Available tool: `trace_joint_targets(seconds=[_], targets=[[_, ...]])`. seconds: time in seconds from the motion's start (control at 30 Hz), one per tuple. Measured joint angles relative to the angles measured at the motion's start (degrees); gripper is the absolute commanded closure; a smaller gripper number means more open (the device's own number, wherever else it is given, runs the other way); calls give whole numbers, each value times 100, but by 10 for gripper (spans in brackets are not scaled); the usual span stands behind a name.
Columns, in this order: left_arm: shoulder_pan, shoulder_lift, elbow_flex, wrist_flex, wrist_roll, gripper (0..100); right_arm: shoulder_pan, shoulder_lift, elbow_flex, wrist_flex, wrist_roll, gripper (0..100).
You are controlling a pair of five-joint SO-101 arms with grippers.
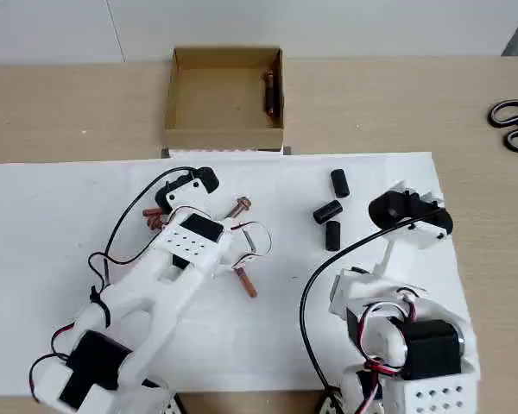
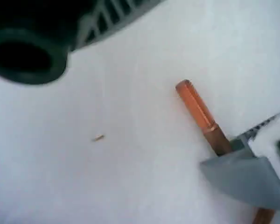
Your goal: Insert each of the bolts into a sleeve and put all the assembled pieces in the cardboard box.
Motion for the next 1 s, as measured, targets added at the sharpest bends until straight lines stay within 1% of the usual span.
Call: trace_joint_targets(seconds=[0.07, 0.17, 0.2, 0.47, 0.6, 0.73, 0.9, 1.0], targets=[[0, 88, -53, 0, 0, 910, 0, 0, 0, 0, 0, 995], [9, 193, -114, 0, 9, 989, 0, 0, 0, 0, 0, 995], [9, 229, -141, 0, 9, 997, 0, 0, 0, 0, 0, 995], [18, 281, -290, 0, 9, 994, 0, 0, 0, 0, 0, 995], [18, 413, -598, 299, -26, 994, 0, 0, 0, 0, 0, 995], [0, 519, -1319, 1064, -316, 994, 0, 0, 0, 0, 0, 995], [-35, 519, -2760, 2541, -941, 994, 0, 0, 0, 0, 0, 995], [-132, 519, -3745, 3464, -1125, 994, 0, 0, -9, 0, 0, 995]])
